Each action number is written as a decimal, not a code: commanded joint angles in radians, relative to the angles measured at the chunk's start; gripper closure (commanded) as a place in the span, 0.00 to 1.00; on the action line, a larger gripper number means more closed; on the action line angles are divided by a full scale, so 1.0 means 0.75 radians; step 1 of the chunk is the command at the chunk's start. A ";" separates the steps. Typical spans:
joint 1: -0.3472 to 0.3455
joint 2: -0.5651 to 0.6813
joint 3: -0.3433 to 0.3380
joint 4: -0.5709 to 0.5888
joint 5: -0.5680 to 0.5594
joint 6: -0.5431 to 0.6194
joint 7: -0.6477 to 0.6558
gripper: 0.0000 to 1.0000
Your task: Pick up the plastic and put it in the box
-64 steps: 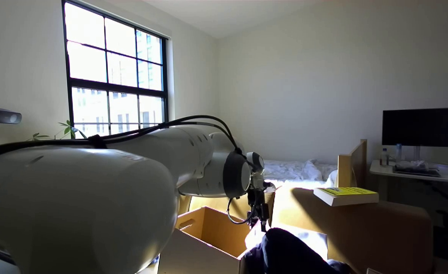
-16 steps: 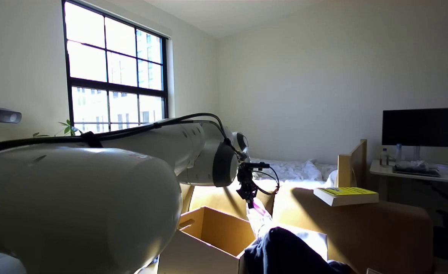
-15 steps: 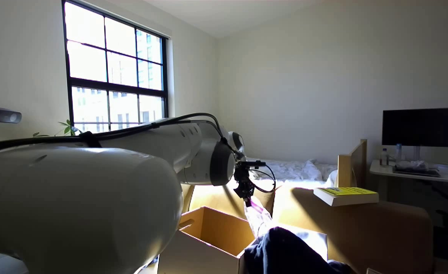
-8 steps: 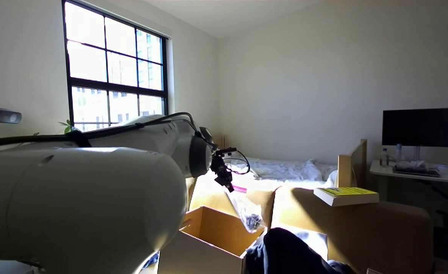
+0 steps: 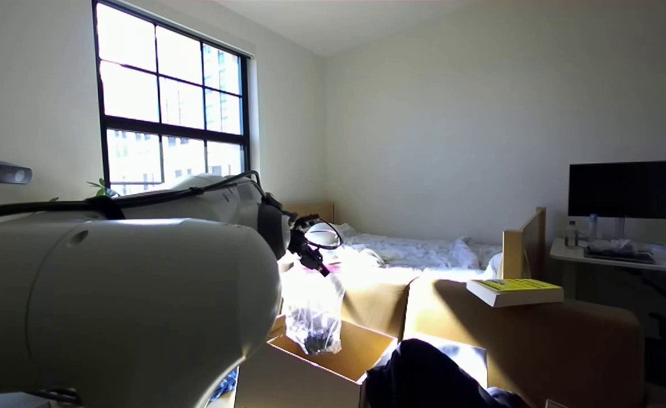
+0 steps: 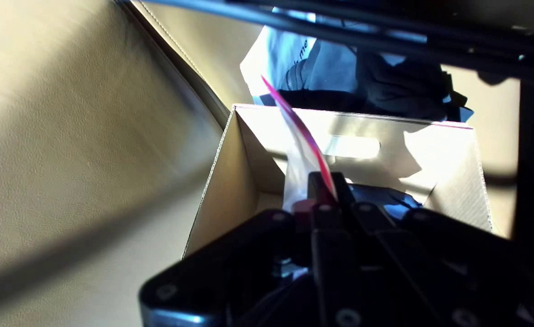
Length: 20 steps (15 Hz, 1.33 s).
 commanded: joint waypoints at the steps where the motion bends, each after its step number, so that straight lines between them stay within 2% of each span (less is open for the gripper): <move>1: -0.011 0.012 -0.032 0.000 -0.049 0.040 -0.056 0.99; 2: -0.015 0.015 -0.040 -0.001 -0.055 0.036 -0.054 0.99; 3: -0.015 0.019 -0.053 -0.002 -0.066 0.031 -0.059 0.72; 4: -0.015 0.024 -0.066 -0.003 -0.075 0.035 -0.059 0.72; 6: -0.013 0.027 -0.084 -0.003 -0.091 0.039 -0.070 0.60; 15: -0.014 -0.019 -0.125 0.001 -0.083 -0.106 -0.041 0.03; 17: -0.020 -0.011 -0.136 0.002 -0.084 -0.142 -0.021 0.00; 18: -0.015 -0.004 -0.126 0.002 -0.076 -0.104 -0.032 0.09; 19: -0.017 -0.004 -0.129 0.002 -0.076 -0.116 -0.032 0.01; 20: -0.019 -0.004 -0.132 0.002 -0.076 -0.120 -0.032 0.00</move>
